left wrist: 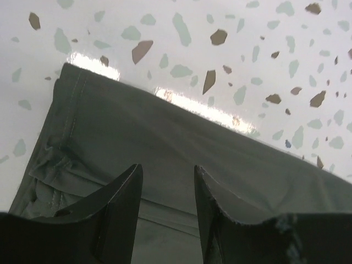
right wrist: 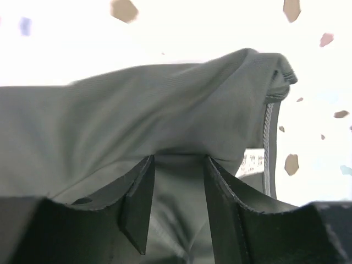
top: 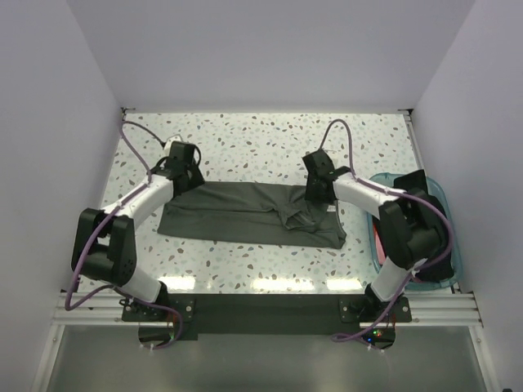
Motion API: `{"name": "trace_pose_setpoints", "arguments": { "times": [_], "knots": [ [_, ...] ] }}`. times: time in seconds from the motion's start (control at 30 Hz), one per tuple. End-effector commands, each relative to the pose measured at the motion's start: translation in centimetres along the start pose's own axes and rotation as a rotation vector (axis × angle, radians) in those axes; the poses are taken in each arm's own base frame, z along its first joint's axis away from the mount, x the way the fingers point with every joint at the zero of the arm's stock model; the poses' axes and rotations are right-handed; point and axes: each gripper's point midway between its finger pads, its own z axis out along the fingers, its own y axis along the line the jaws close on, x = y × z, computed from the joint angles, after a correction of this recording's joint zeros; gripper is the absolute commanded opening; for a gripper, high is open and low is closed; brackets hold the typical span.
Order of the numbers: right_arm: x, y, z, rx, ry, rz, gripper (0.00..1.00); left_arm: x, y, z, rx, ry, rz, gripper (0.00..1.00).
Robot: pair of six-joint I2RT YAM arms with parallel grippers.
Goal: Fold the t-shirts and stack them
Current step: Fold the tshirt
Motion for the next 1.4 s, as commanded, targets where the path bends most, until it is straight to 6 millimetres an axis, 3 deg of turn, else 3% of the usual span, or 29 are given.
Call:
{"name": "trace_pose_setpoints", "arguments": {
  "times": [0.0,0.23,0.37,0.43,0.47,0.5,0.6,0.63,0.67,0.7,0.77,0.8,0.83,0.9,0.97,1.03,1.1,1.13,1.17,1.2,1.23,1.27,1.3,1.37],
  "knots": [
    [1.9,-1.3,3.0,0.078,0.089,-0.001,0.44,2.0,0.2,-0.5,0.01,0.028,0.049,0.47],
    [4.1,-2.4,5.3,0.114,0.157,0.004,0.43,7.5,0.2,-0.8,0.022,0.091,0.126,0.43],
    [3.6,-2.3,6.2,0.126,0.169,-0.018,0.43,9.7,0.1,-0.7,0.021,0.123,0.132,0.43],
    [1.5,-1.2,6.7,0.113,0.149,-0.019,0.43,10.8,0.0,-0.8,0.02,0.134,0.124,0.43],
    [2.2,-1.4,7.7,0.133,0.187,-0.047,0.43,11.2,0.0,-0.9,0.018,0.14,0.123,0.43],
    [0.1,-0.1,7.9,0.104,0.157,-0.04,0.43,11.6,-0.1,-1.0,0.011,0.142,0.102,0.43],
    [-0.4,0.5,10.2,0.114,0.198,-0.091,0.44,13.0,-1.1,-1.6,0.02,0.163,0.068,0.43],
    [-3.3,1.9,10.4,0.089,0.15,-0.08,0.44,13.7,-1.7,-1.9,0.031,0.175,0.066,0.43],
    [-2.7,1.8,11.7,0.101,0.189,-0.117,0.44,14.2,-2.1,-2.1,0.031,0.186,0.025,0.43],
    [-5.9,3.5,11.8,0.058,0.132,-0.116,0.45,14.7,-2.6,-2.3,0.047,0.209,0.006,0.43],
    [-7.4,4.5,12.6,0.045,0.126,-0.173,0.48,16.1,-4.3,-2.8,0.091,0.241,-0.021,0.43],
    [-9.6,6.0,13.5,0.014,0.087,-0.186,0.49,17.1,-6.1,-3.7,0.134,0.271,-0.046,0.43],
    [-9.7,6.3,14.0,0.011,0.103,-0.212,0.51,17.4,-7.5,-4.0,0.167,0.281,-0.057,0.44],
    [-12.4,7.7,14.7,-0.012,0.05,-0.243,0.6,18.7,-10.5,-5.0,0.226,0.319,-0.067,0.46],
    [-13.7,8.0,14.4,-0.008,0.026,-0.263,0.7,18.3,-13.2,-5.7,0.279,0.317,-0.067,0.49],
    [-16.1,8.4,13.0,-0.011,-0.034,-0.257,0.77,18.0,-14.2,-6.2,0.298,0.309,-0.023,0.54],
    [-17.2,8.0,11.8,0.006,-0.067,-0.247,0.84,15.9,-15.0,-6.7,0.32,0.241,0.028,0.58],
    [-19.1,8.2,9.4,-0.009,-0.123,-0.226,0.86,15.2,-14.9,-6.9,0.317,0.218,0.057,0.61],
    [-19.6,8.0,8.5,-0.006,-0.142,-0.205,0.86,13.7,-15.5,-7.6,0.338,0.173,0.105,0.62],
    [-18.9,7.3,8.3,0.017,-0.13,-0.199,0.87,12.6,-15.2,-7.5,0.314,0.125,0.136,0.63],
    [-20.3,7.2,5.9,0.005,-0.172,-0.172,0.87,12.0,-14.7,-7.7,0.296,0.107,0.181,0.63],
    [-20.3,7.0,5.3,0.01,-0.175,-0.141,0.86,10.9,-14.7,-8.0,0.276,0.076,0.211,0.63],
    [-19.2,6.4,5.2,0.024,-0.152,-0.136,0.85,10.1,-13.7,-7.7,0.228,0.035,0.27,0.62],
    [-19.5,6.2,3.1,0.008,-0.177,-0.077,0.77,9.7,-12.7,-7.4,0.183,0.017,0.364,0.59]
  ]
}}
